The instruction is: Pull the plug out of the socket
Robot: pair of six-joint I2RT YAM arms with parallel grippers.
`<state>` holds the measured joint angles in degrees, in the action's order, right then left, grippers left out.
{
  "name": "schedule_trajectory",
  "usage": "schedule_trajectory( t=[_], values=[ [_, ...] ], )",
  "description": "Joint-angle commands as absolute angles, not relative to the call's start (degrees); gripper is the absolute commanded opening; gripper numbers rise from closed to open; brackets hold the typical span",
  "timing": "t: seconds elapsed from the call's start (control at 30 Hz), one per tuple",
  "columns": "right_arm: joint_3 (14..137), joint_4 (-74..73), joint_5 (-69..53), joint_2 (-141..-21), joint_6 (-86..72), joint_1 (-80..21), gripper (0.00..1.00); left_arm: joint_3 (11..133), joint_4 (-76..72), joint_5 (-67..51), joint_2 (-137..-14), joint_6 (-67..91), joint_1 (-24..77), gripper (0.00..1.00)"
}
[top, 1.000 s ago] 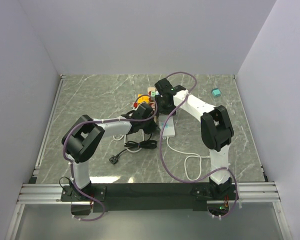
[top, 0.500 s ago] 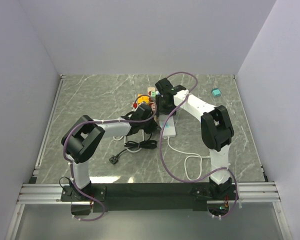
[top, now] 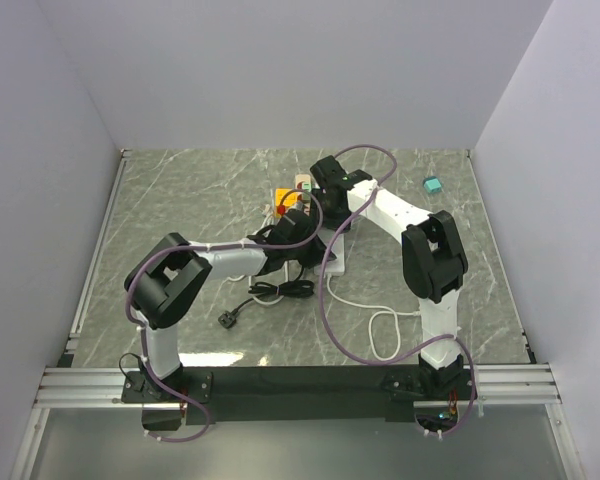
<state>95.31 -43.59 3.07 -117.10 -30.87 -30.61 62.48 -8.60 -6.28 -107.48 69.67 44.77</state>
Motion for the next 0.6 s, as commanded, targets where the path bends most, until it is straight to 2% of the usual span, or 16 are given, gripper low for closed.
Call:
schedule_trajectory(
  t=[0.0, 0.57],
  values=[
    [96.5, -43.9, -1.6, -116.9, -32.1, -31.6, 0.0, 61.4, -5.6, -5.6, -110.0, 68.9, 44.2, 0.0],
    [102.0, -50.9, -2.0, -111.9, -36.6, -32.0, 0.0, 56.1, -3.7, -4.5, -117.4, 69.1, 42.2, 0.0]
  ],
)
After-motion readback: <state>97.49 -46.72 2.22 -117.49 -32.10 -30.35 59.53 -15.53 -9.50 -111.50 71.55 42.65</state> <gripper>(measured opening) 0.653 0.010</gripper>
